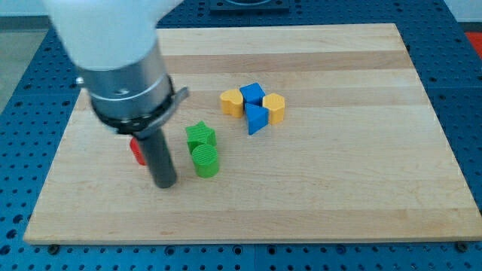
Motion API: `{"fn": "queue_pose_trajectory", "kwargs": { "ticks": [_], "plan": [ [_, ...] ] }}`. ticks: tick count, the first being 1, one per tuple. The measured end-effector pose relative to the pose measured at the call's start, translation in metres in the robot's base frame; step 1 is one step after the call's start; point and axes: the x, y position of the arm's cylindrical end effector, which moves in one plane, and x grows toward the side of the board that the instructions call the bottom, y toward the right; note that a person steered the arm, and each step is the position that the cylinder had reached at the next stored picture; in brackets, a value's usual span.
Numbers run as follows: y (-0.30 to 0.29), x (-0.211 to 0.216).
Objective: Place the red circle diagonally top left to the heart
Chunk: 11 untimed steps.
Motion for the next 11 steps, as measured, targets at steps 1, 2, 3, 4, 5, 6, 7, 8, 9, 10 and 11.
{"fn": "queue_pose_trajectory", "kwargs": {
  "ticks": [1,2,3,4,5,6,7,8,9,10,11],
  "plan": [
    [-0.041,0.002],
    [-0.040,-0.015],
    [-0.007,-0.094],
    [0.015,-0.181],
    [0.015,-0.203],
    [0.008,-0.200],
    [0.000,-0.173],
    [0.004,-0.150],
    [0.005,-0.121],
    [-0.031,-0.080],
    [-0.060,-0.076]
  ]
}}
